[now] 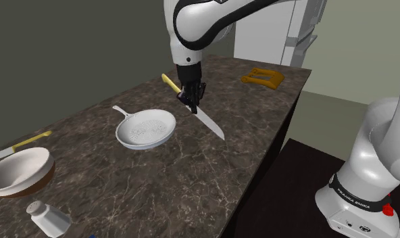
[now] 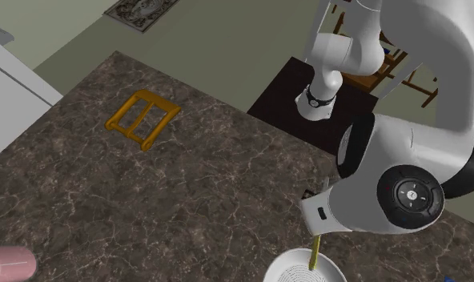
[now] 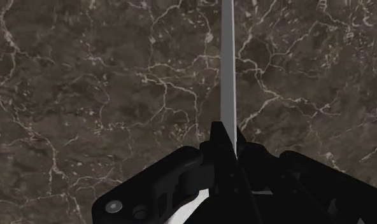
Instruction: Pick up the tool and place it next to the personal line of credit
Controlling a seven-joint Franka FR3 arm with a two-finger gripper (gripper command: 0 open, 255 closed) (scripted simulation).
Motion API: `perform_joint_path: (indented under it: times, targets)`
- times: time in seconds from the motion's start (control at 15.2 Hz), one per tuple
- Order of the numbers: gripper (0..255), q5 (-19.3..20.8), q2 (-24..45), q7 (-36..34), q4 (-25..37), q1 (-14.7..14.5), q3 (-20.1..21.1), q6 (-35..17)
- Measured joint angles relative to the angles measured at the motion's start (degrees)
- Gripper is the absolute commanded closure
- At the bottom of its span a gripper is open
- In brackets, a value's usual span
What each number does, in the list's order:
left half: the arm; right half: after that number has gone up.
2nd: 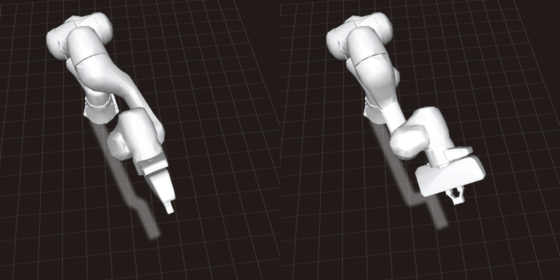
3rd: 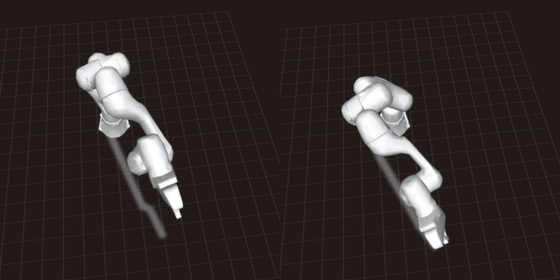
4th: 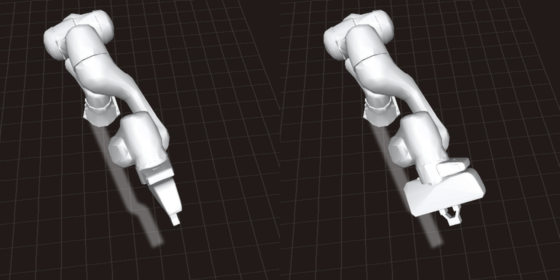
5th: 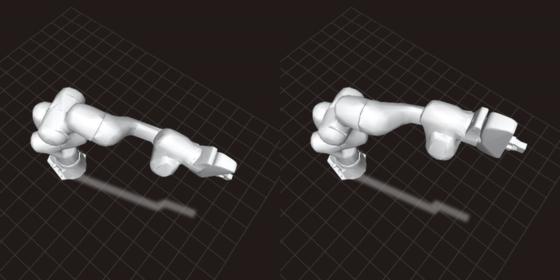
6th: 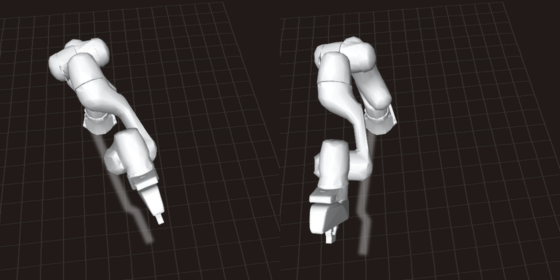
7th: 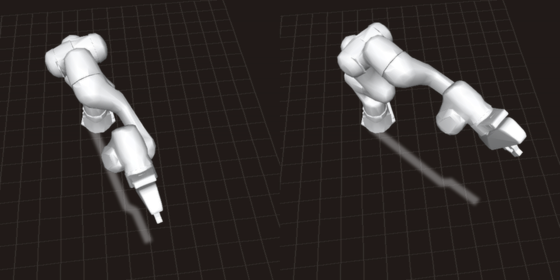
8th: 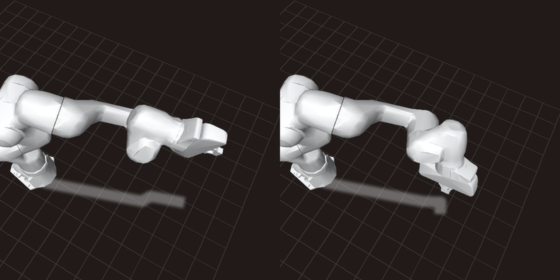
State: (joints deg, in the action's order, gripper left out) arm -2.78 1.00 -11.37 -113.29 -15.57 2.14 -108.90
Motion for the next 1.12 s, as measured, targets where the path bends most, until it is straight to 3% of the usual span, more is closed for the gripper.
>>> perform_joint_path:
  times: [0.53,1.12]
  targets:
    - [255,-0.5,2.9,-10.5,3.5,-5.5,5.2,0.0]
    - [255,0.5,10.0,-22.3,12.6,-12.1,10.0,1.4]
